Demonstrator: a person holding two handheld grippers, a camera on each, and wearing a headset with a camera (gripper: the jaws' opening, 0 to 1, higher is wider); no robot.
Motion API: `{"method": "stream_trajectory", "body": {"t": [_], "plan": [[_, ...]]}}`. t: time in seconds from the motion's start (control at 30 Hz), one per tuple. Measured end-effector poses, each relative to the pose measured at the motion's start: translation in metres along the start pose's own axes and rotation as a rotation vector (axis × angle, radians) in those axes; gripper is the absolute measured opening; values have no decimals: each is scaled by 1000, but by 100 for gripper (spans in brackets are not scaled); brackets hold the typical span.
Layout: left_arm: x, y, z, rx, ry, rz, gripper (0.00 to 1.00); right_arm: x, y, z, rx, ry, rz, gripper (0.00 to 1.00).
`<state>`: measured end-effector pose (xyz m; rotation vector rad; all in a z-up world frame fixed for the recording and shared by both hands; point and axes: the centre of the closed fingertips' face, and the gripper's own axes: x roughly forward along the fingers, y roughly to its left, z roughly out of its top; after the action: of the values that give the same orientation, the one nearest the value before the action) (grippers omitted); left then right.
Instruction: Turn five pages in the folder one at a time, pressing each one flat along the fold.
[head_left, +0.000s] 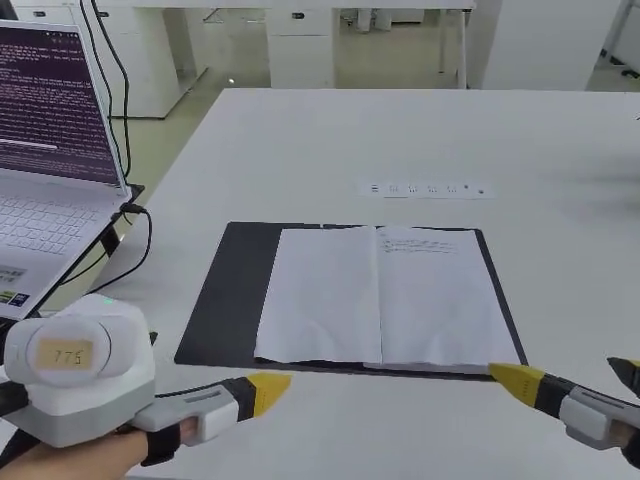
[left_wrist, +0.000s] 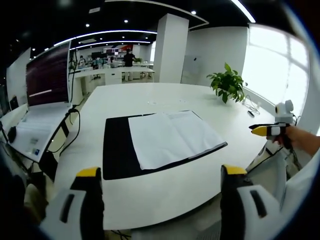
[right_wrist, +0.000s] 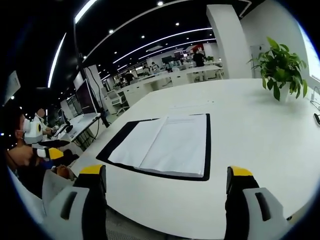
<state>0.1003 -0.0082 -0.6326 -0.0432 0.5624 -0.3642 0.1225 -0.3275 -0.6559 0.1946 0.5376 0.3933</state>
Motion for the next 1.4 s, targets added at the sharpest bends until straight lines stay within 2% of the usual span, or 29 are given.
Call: {"method": "stream_trajectory", "body": {"t": [0.3, 0.53, 0.63, 0.73, 0.8, 1.13, 1.4], "plan": [[5, -2, 0, 9, 4, -9, 99, 0, 4, 0, 6, -2, 4, 99], [20, -11, 4, 39, 15, -38, 97, 0, 4, -1, 10, -1, 4, 98], [29, -19, 6, 55, 21, -63, 97, 0, 4, -2, 13, -2, 1, 98], [38, -24, 5, 86, 42, -81, 96, 0, 4, -1, 14, -6, -2, 97], [44, -26, 6, 86, 42, -89, 96, -1, 5, -1, 20, -12, -3, 97], [78, -53, 10, 152, 64, -174, 95, -3, 12, 0, 26, -25, -4, 96], [108, -82, 20, 215, 67, -247, 94, -7, 18, 3, 39, -44, -6, 95]]}}
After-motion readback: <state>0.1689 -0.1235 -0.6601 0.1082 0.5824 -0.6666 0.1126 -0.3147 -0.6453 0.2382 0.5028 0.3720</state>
